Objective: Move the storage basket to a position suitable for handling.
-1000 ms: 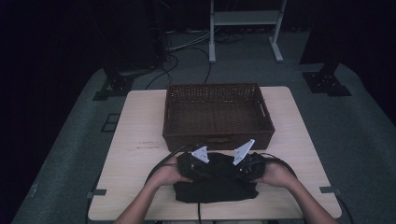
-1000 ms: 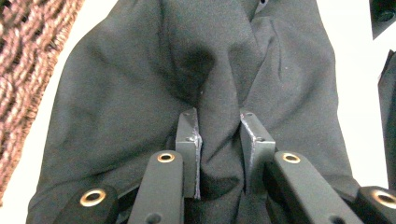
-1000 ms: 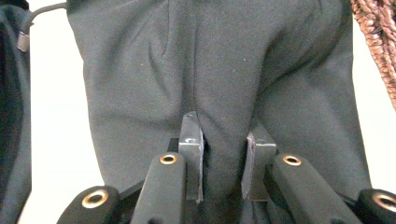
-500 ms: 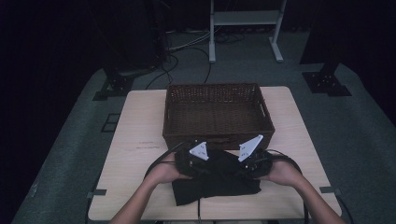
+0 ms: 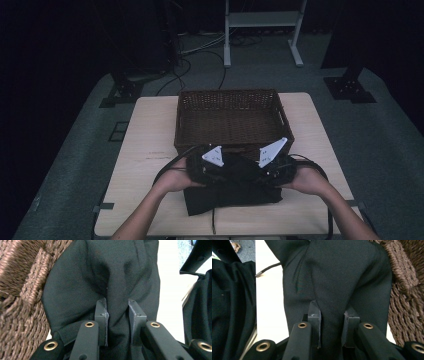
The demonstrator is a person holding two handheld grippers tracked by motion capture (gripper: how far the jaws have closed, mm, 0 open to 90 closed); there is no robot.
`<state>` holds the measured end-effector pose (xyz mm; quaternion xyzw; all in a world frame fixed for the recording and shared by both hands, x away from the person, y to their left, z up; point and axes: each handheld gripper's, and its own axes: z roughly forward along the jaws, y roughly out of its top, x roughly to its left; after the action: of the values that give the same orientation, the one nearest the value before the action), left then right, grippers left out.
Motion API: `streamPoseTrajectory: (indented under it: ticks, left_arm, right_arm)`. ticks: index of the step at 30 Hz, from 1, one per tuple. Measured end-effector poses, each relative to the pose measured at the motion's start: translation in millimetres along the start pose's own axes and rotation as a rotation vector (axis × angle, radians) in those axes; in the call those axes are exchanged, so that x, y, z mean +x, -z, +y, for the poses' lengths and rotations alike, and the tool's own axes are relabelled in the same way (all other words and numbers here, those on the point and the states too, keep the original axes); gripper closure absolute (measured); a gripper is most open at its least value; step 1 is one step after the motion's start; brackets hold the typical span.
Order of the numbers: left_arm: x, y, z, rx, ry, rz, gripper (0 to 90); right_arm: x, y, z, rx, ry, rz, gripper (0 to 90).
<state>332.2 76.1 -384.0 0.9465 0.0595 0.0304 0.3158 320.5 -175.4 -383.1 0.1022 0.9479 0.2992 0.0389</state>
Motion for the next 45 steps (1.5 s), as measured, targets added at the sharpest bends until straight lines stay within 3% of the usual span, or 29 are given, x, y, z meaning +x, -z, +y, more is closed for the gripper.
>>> streamPoseTrajectory:
  ticks: [12, 45]
  left_arm:
    - [2.3, 19.0, 11.1, -0.008, -0.021, 0.02, 73.3]
    - [8.7, 61.8, 37.3, 0.001, -0.052, 0.084, 73.3]
  right_arm:
    - [-3.6, 17.2, 11.0, -0.03, 0.002, 0.004, 73.0]
    - [-8.7, 53.2, 49.0, -0.039, 0.038, -0.04, 73.0]
